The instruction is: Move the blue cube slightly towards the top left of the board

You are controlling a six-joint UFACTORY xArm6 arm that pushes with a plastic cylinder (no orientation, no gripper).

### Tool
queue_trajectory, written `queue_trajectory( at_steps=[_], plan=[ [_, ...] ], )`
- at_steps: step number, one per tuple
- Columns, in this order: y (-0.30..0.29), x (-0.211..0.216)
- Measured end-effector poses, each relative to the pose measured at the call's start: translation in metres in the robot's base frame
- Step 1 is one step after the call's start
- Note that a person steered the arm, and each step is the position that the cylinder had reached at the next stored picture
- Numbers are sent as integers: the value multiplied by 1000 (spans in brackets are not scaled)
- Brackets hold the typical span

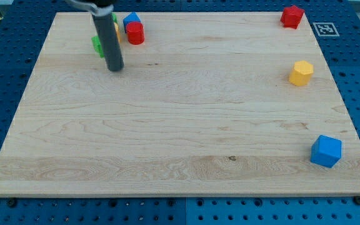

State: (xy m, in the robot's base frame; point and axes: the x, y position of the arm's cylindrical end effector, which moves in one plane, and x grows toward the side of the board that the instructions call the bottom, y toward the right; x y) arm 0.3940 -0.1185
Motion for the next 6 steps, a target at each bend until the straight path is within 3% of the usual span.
queue_trajectory(
  at_steps=[1, 6],
  plan=[
    [10, 19],
    [33, 19]
  ],
)
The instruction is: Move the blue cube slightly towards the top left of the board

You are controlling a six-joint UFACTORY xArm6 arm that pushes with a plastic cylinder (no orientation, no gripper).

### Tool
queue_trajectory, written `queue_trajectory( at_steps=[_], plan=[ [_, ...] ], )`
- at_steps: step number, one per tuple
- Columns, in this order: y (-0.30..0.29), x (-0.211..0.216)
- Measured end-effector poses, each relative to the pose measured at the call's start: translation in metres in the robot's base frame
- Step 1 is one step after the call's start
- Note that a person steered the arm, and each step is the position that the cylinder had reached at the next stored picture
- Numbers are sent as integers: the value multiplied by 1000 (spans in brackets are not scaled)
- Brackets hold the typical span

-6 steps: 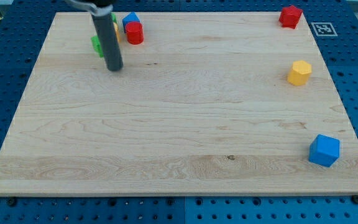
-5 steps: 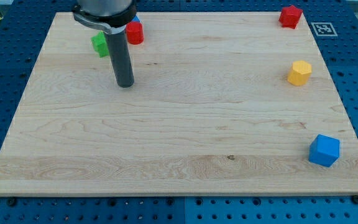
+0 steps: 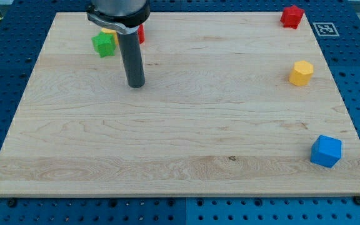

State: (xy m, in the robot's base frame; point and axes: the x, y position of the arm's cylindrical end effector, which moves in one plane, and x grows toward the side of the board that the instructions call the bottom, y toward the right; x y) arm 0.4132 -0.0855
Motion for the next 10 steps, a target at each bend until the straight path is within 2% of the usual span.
queue_trajectory(
  at_steps=[3, 5, 6, 8, 10],
  plan=[
    [21, 0],
    [53, 26],
    [54, 55],
    [56, 79],
    [157, 77]
  ],
)
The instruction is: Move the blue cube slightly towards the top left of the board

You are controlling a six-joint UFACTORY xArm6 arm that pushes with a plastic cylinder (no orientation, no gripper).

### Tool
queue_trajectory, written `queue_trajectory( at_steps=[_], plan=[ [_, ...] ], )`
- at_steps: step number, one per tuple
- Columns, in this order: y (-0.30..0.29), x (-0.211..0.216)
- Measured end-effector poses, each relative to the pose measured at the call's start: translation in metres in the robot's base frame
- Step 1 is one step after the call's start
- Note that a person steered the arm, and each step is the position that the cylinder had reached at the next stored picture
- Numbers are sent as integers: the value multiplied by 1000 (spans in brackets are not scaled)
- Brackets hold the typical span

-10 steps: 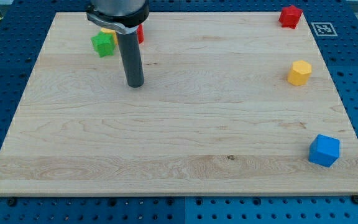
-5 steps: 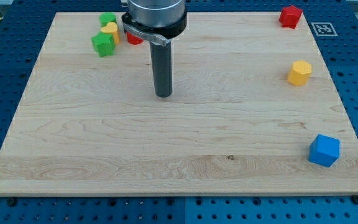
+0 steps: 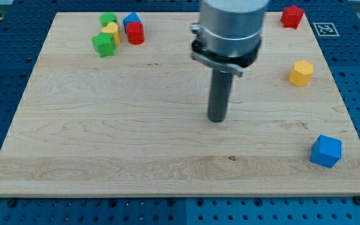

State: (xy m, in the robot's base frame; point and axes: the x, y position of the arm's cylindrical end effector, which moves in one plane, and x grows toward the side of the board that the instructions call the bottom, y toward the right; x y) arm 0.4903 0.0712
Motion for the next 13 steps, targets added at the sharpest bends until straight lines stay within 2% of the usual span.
queue_trajectory(
  at_steps=[2, 4, 5, 7, 9, 11, 12, 13],
  plan=[
    [3, -3],
    [48, -9],
    [50, -9],
    [102, -9],
    [112, -9],
    [167, -5],
    [212, 17],
    [226, 46]
  ],
)
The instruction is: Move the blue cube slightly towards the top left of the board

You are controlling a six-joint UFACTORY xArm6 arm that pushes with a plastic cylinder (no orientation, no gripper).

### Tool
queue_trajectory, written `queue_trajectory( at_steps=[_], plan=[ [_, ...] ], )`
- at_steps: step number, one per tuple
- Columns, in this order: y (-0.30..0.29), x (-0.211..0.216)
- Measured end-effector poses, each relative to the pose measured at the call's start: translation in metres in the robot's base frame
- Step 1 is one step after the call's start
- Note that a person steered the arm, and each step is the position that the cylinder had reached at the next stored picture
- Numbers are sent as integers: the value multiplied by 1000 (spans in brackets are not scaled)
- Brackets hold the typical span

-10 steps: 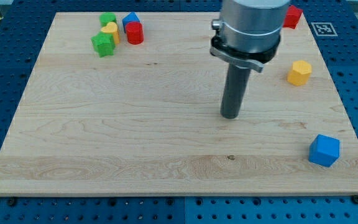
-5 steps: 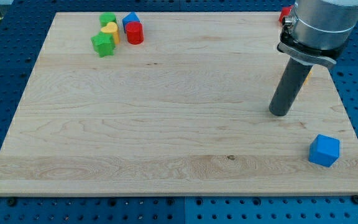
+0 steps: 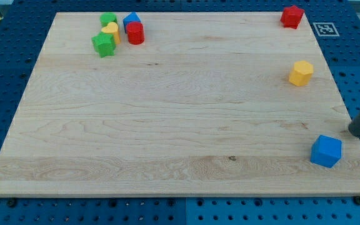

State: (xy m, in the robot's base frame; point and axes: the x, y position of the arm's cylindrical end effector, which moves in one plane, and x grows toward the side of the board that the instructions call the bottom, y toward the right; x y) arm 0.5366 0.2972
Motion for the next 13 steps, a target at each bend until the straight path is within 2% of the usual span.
queue_trajectory(
  at_steps=[1, 4, 6, 7, 8, 9, 11, 13],
  plan=[
    [0, 38],
    [-11, 65],
    [-15, 65],
    [-45, 65],
    [-49, 65],
    [-21, 64],
    [-88, 36],
    [-92, 36]
  ],
)
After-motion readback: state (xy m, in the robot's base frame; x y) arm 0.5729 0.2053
